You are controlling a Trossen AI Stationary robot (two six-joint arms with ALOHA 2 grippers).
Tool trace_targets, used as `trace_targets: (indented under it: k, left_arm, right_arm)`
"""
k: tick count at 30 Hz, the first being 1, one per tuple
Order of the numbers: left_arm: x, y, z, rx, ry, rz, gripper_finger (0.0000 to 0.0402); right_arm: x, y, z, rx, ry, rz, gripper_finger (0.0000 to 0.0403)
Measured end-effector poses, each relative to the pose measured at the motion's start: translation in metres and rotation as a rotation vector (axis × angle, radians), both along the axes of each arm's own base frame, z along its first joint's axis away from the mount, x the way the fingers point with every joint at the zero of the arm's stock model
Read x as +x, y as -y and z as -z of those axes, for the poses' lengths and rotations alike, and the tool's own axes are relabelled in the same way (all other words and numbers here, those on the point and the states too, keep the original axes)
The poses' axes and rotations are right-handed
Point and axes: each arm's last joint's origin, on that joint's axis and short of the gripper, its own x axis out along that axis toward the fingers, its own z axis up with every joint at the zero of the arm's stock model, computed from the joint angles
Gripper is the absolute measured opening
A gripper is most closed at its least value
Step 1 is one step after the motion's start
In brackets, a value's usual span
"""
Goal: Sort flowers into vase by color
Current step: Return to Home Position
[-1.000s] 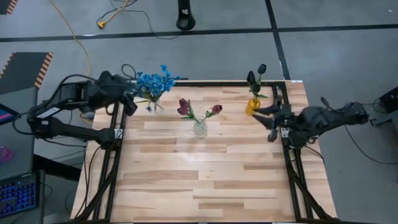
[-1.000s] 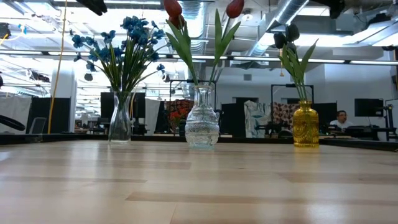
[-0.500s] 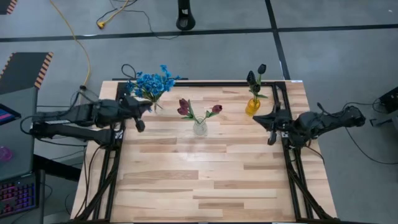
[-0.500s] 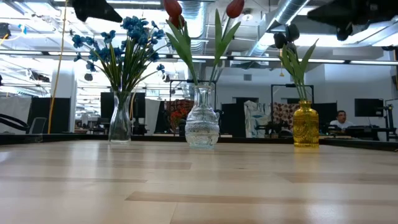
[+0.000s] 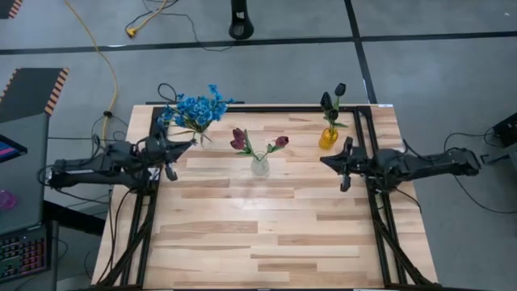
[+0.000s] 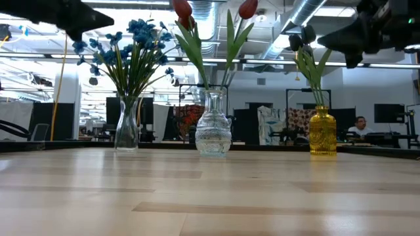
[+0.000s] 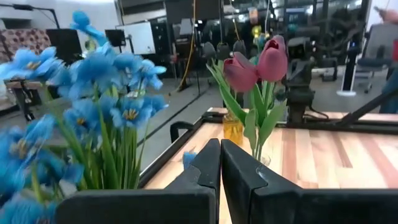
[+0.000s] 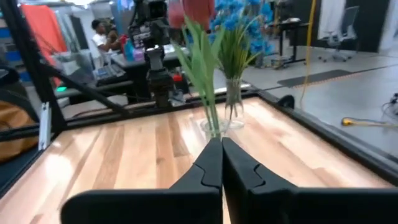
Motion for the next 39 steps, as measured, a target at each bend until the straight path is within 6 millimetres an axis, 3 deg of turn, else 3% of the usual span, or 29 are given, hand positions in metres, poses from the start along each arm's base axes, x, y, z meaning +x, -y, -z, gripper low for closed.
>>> trace_targets:
  k: [10,17,27,39]
  left_arm:
    - [-0.016,0.002,0.033,0.002,0.096,0.068,0.0]
    - [-0.006,0.002,0.056,0.002,0.053,0.077,0.0]
    - [0.005,0.002,0.085,0.028,0.122,0.076,0.0]
    - [0.006,0.002,0.088,0.034,0.1,0.074,0.0]
  right_arm:
    - [0.002,0.013,0.02,0.032,-0.023,-0.016,0.0026]
    - [0.0,0.017,0.021,0.029,-0.038,-0.04,0.0033]
    - [-0.007,0.017,0.022,0.034,-0.04,-0.042,0.0026]
    - [-0.01,0.016,0.027,0.081,-0.087,-0.042,0.0028]
